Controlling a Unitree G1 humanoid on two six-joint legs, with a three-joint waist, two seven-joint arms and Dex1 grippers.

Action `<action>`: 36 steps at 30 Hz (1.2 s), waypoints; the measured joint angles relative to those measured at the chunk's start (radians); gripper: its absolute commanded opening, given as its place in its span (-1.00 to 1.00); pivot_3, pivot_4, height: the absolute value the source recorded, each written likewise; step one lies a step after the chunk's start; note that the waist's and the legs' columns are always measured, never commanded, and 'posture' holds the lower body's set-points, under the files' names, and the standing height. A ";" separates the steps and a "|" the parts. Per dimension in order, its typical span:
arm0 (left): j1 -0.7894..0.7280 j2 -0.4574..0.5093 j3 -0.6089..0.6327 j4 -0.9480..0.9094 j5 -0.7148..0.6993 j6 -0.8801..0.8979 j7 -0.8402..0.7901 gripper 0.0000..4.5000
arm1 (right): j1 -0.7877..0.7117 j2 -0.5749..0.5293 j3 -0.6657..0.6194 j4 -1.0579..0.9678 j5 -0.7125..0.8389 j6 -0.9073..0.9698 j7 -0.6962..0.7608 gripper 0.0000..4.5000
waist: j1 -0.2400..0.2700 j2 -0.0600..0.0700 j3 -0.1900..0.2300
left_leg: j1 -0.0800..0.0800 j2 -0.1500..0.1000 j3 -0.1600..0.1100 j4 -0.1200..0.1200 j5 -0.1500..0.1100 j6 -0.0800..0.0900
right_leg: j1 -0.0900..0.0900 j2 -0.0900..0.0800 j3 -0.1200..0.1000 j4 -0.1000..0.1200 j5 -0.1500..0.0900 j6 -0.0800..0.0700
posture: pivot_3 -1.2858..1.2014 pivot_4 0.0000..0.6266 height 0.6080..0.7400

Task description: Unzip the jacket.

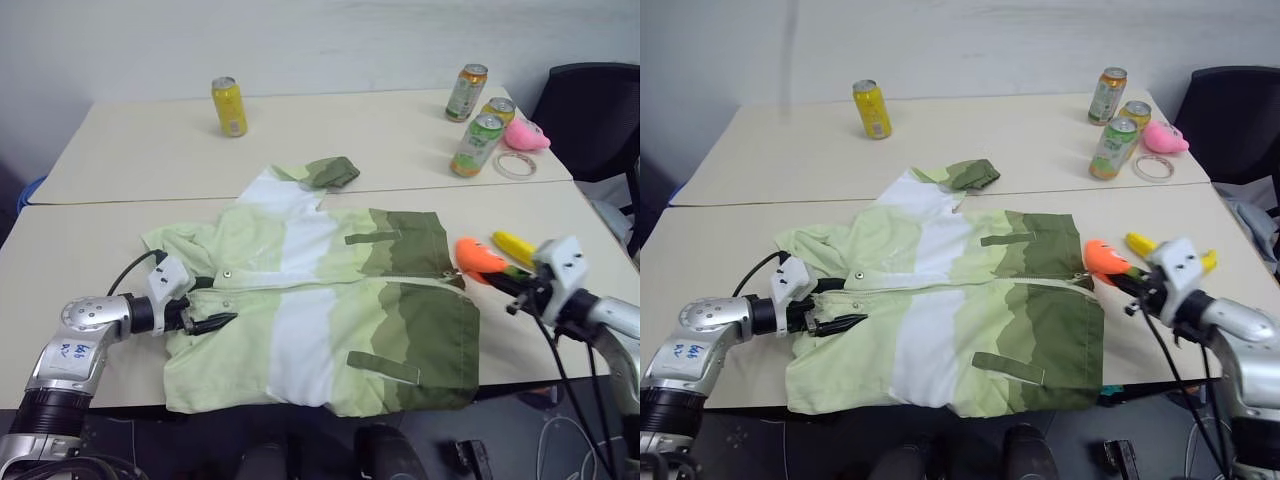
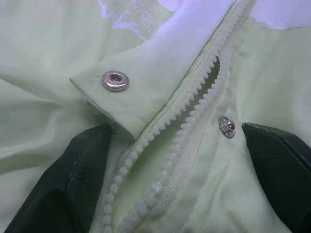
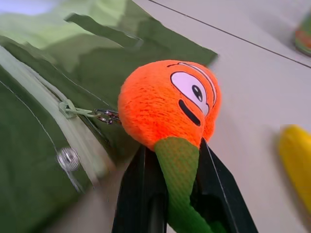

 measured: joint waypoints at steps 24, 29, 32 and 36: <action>0.061 -0.012 0.085 0.025 -0.034 -0.077 -0.001 1.00 | 0.075 -0.005 -0.030 0.039 0.057 0.039 0.021 0.30 | -0.005 0.007 -0.004 | -0.004 0.001 -0.002 0.000 -0.003 0.001 | -0.001 -0.001 -0.001 -0.003 0.000 -0.001 | 0.03 -0.52 1.00; 0.177 0.053 0.249 -0.195 -0.231 0.129 -0.054 1.00 | 0.138 -0.009 -0.180 -0.029 0.130 -0.130 0.146 0.98 | -0.001 -0.005 0.006 | -0.012 0.002 -0.003 0.002 -0.002 0.000 | -0.008 0.001 -0.001 -0.002 0.000 0.000 | 0.03 -0.52 1.00; 0.245 0.103 0.346 -0.283 -0.275 0.147 -0.106 1.00 | 0.077 -0.010 -0.206 -0.096 0.197 -0.164 0.173 0.98 | -0.002 -0.007 0.007 | -0.016 0.002 -0.003 0.004 -0.001 0.000 | -0.012 0.001 -0.001 -0.002 0.000 0.000 | 0.03 -0.52 1.00; 0.362 0.116 0.424 -0.321 -0.273 0.104 -0.154 1.00 | 0.014 -0.019 -0.139 -0.214 0.261 -0.157 0.240 0.98 | 0.002 -0.008 0.008 | -0.017 0.003 -0.004 0.002 -0.001 -0.001 | -0.014 0.001 -0.002 -0.002 0.000 -0.001 | 0.03 -0.52 1.00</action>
